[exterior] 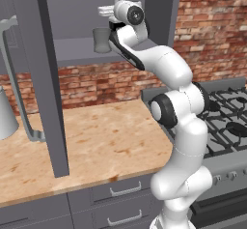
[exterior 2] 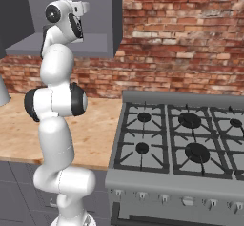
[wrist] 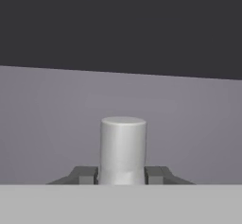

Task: There is a bowl on the dining counter. Grab a lemon wedge from the fridge and place it in the bowl. Then get the liquor bottle and glass cup from the cabinet and place them next to the bowl.

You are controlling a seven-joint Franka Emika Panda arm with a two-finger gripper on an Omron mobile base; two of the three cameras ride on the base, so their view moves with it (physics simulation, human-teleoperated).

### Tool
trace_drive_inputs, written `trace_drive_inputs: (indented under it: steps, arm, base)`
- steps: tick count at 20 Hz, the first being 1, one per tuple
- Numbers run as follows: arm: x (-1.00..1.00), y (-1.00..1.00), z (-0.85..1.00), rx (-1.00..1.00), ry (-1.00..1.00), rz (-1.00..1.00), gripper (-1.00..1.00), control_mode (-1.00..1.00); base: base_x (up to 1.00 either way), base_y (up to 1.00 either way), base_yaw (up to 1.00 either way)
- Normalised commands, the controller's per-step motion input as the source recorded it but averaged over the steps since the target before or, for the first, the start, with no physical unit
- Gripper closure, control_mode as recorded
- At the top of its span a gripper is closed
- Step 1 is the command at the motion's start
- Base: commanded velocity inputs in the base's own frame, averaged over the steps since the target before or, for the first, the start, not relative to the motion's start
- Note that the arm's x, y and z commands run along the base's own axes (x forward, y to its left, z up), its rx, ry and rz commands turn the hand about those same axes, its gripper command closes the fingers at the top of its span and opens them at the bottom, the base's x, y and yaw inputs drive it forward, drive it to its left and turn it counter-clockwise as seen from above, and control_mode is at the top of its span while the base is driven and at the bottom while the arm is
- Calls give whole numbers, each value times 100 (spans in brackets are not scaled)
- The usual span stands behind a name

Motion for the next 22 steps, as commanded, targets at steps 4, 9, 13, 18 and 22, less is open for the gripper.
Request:
trace_drive_inputs:
  steps: [4,9,13,18,22]
  arm:
    - [0,0,0,0,0,0,100,-100]
    - [-1,0,0,0,-1,0,100,-100]
    - [-37,-3,-9,0,-12,0,100,-100]
    - [-84,-20,-1,1,-11,0,100,-100]
    - [-95,-14,0,0,-1,0,100,-100]
  base:
    - [0,0,0]
    - [0,0,0]
    - [0,0,0]
    - [0,0,0]
    - [0,0,0]
